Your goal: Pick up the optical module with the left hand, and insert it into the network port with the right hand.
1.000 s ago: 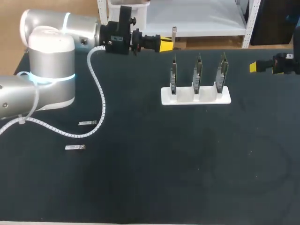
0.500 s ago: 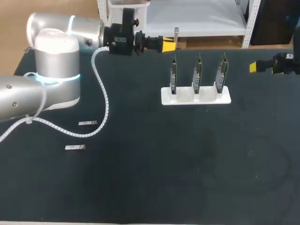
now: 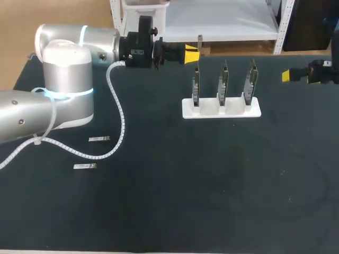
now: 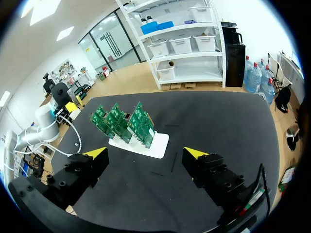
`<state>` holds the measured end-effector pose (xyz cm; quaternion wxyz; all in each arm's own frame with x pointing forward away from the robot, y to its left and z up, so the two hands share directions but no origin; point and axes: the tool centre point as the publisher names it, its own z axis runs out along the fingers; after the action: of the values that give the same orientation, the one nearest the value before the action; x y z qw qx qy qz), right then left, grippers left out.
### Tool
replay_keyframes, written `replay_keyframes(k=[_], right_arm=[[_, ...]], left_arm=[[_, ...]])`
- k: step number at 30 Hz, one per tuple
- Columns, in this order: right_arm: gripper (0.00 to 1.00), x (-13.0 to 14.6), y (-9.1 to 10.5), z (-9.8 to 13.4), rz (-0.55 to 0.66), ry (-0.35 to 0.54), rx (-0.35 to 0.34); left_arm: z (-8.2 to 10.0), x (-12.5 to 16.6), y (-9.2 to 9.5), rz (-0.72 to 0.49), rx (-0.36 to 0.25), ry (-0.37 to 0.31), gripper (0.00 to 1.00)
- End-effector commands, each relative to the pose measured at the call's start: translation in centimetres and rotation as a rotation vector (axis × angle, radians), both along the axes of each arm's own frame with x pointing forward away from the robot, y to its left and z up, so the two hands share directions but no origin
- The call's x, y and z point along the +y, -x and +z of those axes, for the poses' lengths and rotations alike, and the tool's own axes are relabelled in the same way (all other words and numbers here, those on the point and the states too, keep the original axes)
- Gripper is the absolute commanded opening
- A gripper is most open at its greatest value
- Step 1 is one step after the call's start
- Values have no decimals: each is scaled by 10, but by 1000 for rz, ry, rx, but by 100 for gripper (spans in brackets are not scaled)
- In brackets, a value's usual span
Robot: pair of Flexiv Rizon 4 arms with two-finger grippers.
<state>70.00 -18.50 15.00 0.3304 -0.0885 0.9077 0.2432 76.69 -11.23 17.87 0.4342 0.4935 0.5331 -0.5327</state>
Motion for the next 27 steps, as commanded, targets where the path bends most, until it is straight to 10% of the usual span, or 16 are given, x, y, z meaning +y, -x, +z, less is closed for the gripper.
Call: replay_keyframes(k=[1, 27], right_arm=[[100, 0, 0, 0, 0, 0, 0], [100, 0, 0, 0, 0, 0, 0]], left_arm=[[-5, -1, 2, 4, -12, 4, 0], [-20, 4, -8, 64, -38, -26, 0]])
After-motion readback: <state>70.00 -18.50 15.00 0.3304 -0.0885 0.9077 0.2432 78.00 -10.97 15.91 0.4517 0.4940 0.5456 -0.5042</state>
